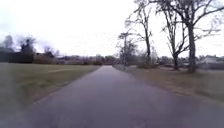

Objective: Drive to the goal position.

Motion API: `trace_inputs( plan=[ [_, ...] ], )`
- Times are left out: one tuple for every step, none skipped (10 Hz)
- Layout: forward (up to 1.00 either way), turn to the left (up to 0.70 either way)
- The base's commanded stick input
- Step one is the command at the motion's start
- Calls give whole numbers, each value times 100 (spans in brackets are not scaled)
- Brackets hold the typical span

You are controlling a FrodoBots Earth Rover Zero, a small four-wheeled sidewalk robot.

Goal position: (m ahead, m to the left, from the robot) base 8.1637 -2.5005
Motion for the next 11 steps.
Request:
trace_inputs(
  plan=[
    [100, 0],
    [100, 0],
    [100, 0],
    [100, 0],
    [100, 0],
    [100, 0],
    [100, 0],
    [100, 0],
    [100, 0],
    [100, 0],
    [100, 0]
  ],
)
